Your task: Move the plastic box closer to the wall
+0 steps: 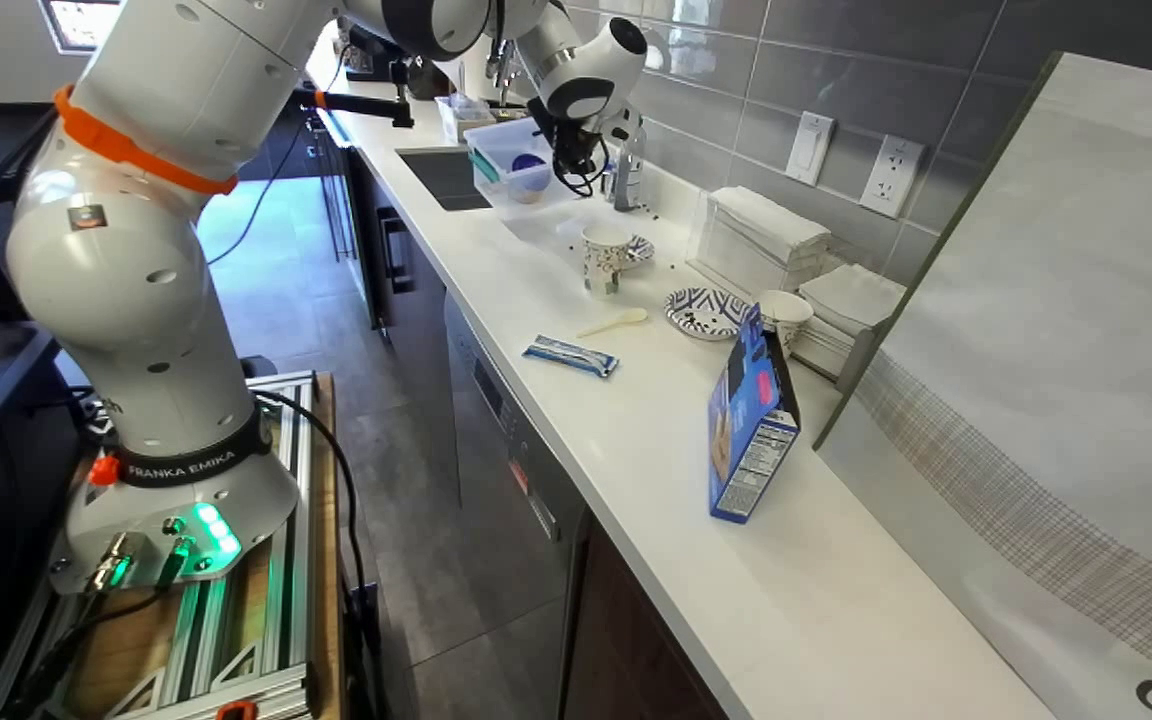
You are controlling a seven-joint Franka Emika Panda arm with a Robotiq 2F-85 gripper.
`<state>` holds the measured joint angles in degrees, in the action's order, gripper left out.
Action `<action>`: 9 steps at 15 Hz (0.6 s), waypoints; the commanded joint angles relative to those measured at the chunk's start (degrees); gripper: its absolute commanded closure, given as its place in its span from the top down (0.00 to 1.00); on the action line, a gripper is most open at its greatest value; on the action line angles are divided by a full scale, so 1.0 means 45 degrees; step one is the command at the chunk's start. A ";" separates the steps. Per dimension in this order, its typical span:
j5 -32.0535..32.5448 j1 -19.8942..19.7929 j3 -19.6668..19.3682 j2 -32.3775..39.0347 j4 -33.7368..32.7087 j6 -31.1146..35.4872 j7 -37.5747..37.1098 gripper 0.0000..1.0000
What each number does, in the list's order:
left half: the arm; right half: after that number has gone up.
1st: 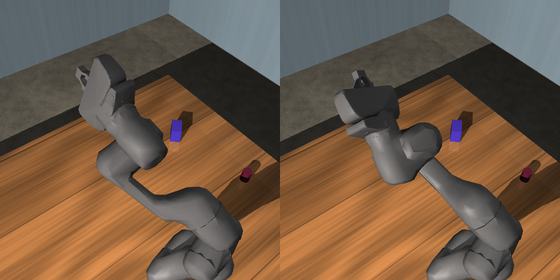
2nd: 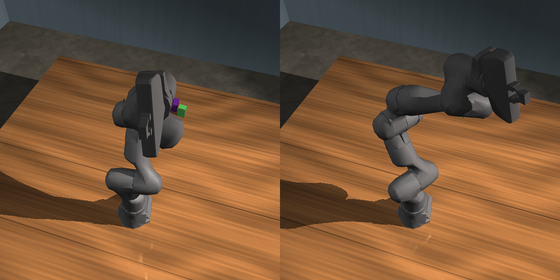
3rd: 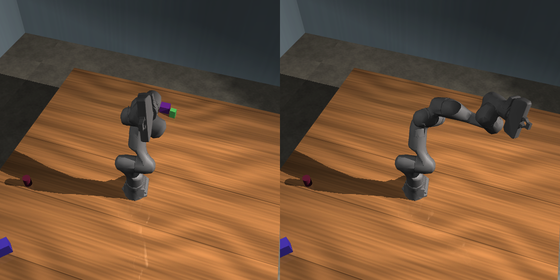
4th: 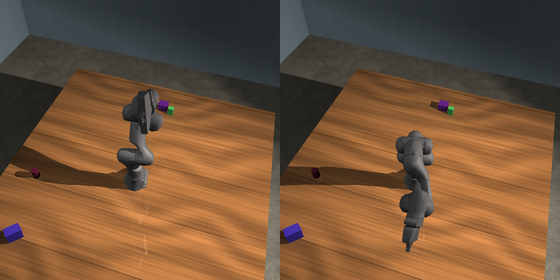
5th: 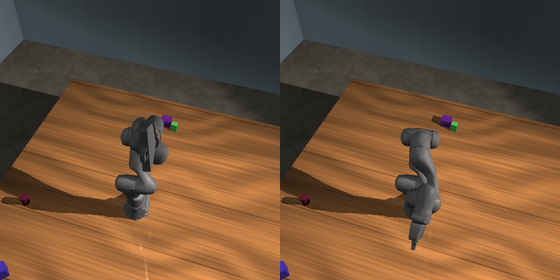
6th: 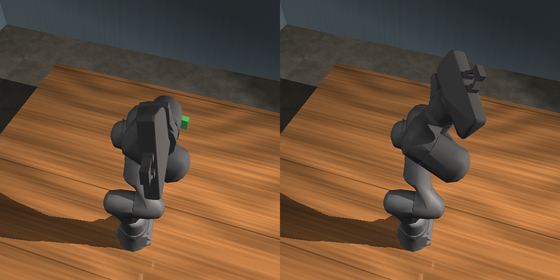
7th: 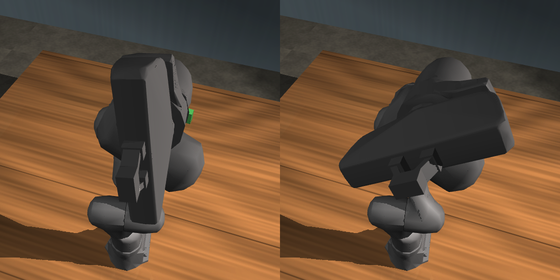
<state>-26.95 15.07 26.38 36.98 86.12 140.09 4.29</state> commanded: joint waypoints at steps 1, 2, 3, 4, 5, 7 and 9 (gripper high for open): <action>-0.0337 0.0249 -0.0595 -0.0595 0.0036 0.1134 -0.1626 0.02; -0.0202 0.0342 -0.0852 -0.0679 0.0068 0.1447 -0.2208 0.02; -0.0047 0.0482 -0.1144 -0.0770 0.0134 0.1786 -0.2811 0.02; 0.0178 0.0665 -0.1496 -0.0799 0.0183 0.2185 -0.3374 0.02; 0.0247 0.0776 -0.1744 -0.0792 0.0199 0.2481 -0.3946 0.02; 0.0388 0.1085 -0.2298 -0.0754 0.0250 0.3208 -0.5090 0.02; 0.0622 0.1495 -0.2927 -0.0775 0.0361 0.3936 -0.6354 0.02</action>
<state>-25.85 18.72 17.14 34.86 86.21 153.16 -15.22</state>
